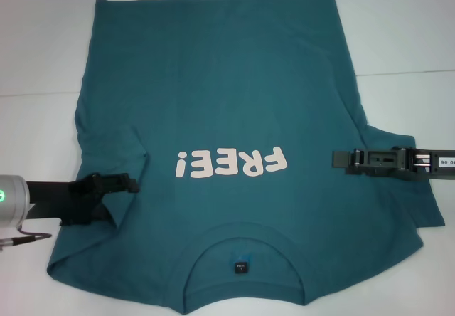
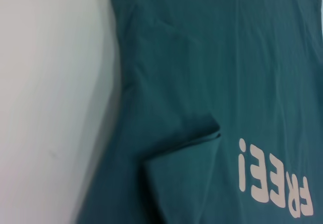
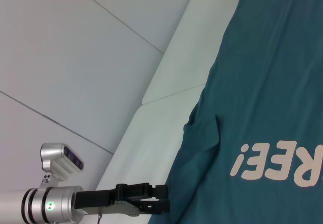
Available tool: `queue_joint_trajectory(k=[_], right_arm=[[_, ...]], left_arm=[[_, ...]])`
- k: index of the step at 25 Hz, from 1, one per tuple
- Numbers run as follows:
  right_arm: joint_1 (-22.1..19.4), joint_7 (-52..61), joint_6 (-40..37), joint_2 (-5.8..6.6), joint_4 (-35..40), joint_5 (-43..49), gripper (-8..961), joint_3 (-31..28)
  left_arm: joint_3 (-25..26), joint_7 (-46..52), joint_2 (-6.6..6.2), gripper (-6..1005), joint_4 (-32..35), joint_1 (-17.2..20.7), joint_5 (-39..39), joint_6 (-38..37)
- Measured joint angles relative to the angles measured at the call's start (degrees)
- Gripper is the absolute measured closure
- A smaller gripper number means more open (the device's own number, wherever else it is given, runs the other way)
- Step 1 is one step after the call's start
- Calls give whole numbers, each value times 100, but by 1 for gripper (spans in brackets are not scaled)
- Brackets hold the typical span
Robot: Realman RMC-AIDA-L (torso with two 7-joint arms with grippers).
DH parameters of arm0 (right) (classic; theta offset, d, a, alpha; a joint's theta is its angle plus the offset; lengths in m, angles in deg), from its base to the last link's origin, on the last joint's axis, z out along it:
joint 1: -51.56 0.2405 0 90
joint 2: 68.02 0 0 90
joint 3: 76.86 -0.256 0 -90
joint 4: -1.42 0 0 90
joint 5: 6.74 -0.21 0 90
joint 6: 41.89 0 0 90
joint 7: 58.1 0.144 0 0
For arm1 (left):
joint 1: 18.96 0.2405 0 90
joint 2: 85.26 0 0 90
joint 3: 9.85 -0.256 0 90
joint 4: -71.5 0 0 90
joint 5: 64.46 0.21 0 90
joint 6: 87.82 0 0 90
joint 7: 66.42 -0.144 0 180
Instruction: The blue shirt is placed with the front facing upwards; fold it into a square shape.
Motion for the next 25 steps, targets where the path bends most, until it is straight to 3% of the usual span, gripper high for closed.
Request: queue_joint_trajectory(k=[7,13,19,25], right_arm=[[-12,-16,-27,0,0,-21,86,0],[-16,-24,-36,0,1,-24,86,0],[-25,-27,-39,3,1,-3,85,0],[-137,-26,-177,227,68,11,85,-10]], left_arm=[[0,-382,137,125,42,-108,-231,-157],[0,-1392,216,125,103,-160,-663,-1163],[361,-1375,177,125,355,254,-737,-1328],[1022,-2169,207,125,721,649,-870,-2181]])
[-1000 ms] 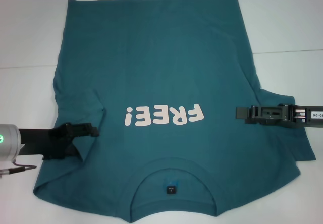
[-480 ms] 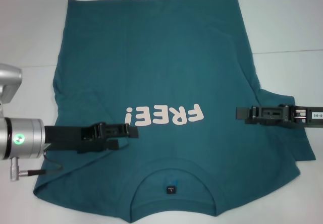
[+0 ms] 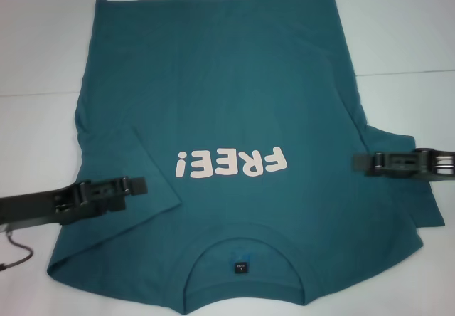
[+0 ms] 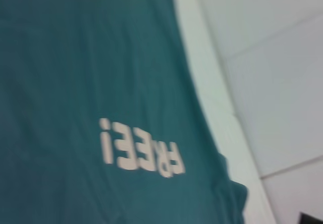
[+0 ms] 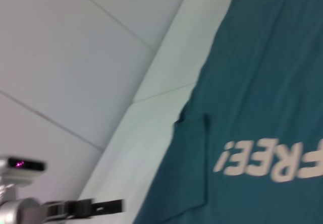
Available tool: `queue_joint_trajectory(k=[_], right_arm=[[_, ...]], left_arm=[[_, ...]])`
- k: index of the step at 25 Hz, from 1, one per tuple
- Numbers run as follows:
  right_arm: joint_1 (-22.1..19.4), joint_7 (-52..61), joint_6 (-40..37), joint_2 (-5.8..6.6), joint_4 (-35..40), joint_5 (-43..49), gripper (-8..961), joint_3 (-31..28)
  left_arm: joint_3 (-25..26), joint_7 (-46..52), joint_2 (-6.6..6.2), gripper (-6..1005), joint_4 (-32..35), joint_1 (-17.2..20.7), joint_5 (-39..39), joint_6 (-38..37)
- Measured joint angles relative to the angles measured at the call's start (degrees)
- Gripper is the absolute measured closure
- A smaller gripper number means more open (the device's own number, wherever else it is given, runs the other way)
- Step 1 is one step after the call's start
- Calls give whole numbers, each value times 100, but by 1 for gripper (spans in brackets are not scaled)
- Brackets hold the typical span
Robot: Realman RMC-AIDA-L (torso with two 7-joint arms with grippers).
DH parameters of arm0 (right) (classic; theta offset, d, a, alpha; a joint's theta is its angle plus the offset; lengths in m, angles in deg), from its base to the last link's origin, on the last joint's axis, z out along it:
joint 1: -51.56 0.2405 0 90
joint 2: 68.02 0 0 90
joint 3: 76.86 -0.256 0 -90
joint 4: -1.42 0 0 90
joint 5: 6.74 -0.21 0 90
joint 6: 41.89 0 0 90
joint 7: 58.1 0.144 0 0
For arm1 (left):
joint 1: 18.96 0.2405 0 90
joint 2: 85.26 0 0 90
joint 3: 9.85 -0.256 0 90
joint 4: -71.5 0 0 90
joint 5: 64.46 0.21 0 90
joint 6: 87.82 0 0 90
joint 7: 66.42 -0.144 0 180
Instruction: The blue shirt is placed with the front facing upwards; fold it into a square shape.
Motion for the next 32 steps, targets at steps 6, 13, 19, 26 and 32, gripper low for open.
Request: queue_joint_trajectory(k=[6,13,19,26,32], right_arm=[[-133,437,-11,415,275,399,86,-179],[-156,1302,52,508,891,1405,86,-1019],[-210,1723,467,524,864,1816,87,-1228],[-20,1490,909,474,606,1955,87,-1132],[234,1354,1619,469,-96,2091,87,-716]], left_arm=[[471,-501,43,125,73,294,-61,-316],[471,-522,59,125,52,298,-66,-262],[479,-514,76,125,44,277,-71,-254],[486,-517,111,126,34,277,-71,-191],[490,-525,133,126,31,279,-99,-124]])
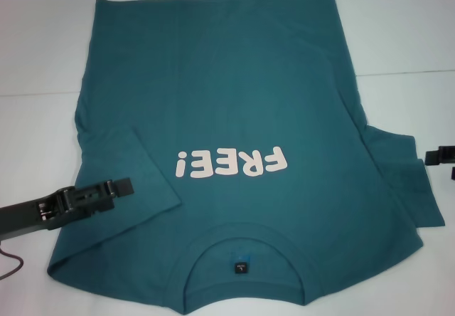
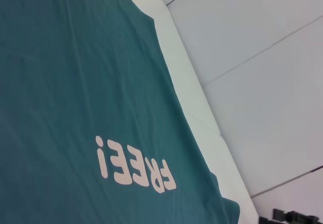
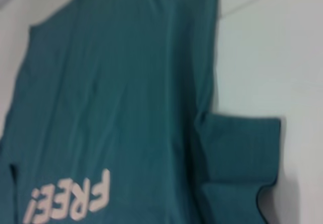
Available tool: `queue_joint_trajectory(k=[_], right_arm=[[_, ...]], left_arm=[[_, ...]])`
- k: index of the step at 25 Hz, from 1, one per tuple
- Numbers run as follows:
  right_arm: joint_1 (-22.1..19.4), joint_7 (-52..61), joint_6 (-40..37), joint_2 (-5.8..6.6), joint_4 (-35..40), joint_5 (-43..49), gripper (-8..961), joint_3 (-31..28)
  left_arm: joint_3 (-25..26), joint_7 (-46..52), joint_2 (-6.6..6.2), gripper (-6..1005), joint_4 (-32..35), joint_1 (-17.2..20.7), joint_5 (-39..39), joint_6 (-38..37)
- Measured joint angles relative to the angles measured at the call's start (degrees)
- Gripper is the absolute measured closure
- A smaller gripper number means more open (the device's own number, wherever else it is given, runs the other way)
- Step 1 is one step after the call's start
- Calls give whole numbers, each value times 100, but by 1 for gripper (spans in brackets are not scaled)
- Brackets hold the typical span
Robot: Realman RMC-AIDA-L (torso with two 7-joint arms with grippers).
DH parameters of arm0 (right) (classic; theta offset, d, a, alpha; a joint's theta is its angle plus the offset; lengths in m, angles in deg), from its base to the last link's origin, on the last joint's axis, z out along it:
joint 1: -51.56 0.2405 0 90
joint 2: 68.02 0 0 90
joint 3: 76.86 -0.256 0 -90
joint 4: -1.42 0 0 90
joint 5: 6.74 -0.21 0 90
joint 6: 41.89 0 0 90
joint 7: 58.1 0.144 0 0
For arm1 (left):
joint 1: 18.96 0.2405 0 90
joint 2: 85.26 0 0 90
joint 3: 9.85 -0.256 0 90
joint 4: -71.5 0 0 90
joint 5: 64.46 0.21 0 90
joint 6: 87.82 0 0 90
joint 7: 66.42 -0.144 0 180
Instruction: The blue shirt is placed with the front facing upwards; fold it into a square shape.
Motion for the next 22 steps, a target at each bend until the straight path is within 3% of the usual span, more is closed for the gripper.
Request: queue_joint_trajectory(k=[22], right_arm=[[367,-63,1303,-276,-486,81,89,543]], left_arm=[[-11,10,5,125,-9,-43,-121,-4]])
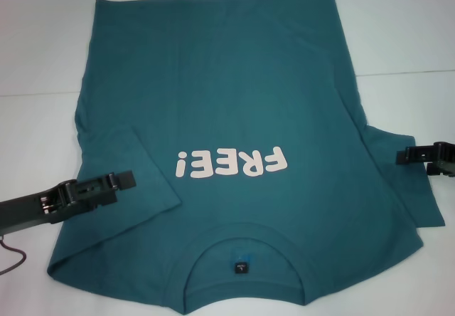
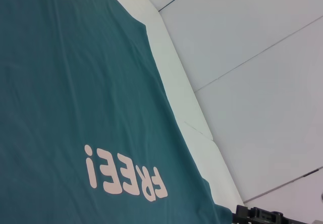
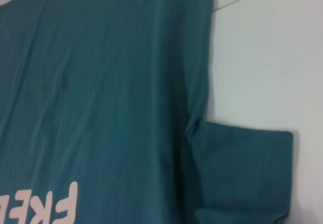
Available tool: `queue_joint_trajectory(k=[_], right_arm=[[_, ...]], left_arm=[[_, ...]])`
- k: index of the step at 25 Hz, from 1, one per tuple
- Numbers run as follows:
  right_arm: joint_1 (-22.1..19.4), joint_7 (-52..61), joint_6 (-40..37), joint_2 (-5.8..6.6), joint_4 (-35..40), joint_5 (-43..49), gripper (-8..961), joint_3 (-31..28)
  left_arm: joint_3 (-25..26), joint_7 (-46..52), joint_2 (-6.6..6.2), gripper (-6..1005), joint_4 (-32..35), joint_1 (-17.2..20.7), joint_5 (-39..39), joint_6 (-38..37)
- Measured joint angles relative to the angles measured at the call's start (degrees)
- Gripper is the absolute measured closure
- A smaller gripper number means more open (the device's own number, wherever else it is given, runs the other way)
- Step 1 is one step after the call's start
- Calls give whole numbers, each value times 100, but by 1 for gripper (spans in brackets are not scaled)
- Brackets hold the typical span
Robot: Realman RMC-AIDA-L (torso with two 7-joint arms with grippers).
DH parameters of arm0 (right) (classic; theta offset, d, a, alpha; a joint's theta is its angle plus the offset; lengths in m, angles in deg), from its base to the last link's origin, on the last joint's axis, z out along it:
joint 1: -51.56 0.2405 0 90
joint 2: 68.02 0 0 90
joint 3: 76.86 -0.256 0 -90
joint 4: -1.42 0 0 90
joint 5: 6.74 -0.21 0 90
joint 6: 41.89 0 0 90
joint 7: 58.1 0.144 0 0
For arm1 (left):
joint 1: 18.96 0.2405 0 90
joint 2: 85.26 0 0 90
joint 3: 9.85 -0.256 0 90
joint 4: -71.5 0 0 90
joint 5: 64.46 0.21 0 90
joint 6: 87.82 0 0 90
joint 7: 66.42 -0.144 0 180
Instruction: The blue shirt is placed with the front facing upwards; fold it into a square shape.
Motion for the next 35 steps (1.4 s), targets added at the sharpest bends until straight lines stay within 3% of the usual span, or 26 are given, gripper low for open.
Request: queue_joint_trajectory(k=[23,35], right_arm=[[216,-21,419,-156,-154,-71,90,153],[270,6,553,-171,-222,8,105,210]], left_arm=[[2,5,0,125,-7,0,1,68],[2,13,8,126,-9,27,1,70]])
